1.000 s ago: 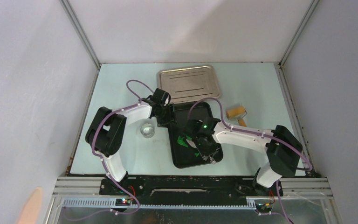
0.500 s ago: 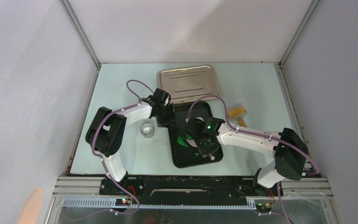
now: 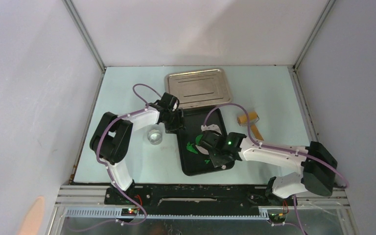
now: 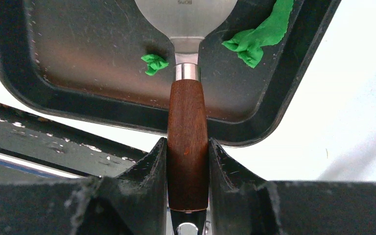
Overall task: Roll out the dumpling wrappers from the dough
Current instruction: Scoop the dumpling wrapper from the work surface.
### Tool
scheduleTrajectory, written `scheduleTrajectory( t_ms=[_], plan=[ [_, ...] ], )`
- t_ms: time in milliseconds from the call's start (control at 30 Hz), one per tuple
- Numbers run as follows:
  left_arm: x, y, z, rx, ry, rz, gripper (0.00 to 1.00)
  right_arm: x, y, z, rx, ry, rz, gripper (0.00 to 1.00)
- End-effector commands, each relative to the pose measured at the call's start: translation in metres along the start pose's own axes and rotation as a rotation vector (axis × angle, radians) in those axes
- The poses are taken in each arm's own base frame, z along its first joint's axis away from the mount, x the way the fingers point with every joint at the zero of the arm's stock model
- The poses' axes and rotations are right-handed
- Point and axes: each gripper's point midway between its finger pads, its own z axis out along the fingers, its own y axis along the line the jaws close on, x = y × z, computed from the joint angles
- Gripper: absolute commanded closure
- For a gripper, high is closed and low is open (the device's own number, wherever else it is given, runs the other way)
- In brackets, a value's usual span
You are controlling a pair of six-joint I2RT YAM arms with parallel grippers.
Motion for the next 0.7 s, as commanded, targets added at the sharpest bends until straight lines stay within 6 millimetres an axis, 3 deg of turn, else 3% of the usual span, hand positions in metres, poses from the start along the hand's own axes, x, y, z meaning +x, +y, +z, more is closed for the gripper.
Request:
scheduleTrajectory(
  t_ms=[0, 367, 667],
  plan=[
    [0.018, 0.008, 0.010, -0.027, 0.058, 0.018, 0.39, -0.041, 0.005, -0.015, -0.045, -0.227, 0.112, 1.00],
    [0.019, 0.009, 0.010, -0.028, 0.057, 0.018, 0.39, -0.039, 0.011, -0.014, -0.096, -0.244, 0.132, 1.00],
    [0.020, 0.009, 0.011, -0.031, 0.060, 0.019, 0.39, -0.021, 0.005, -0.022, -0.096, -0.189, 0.088, 1.00]
  ],
)
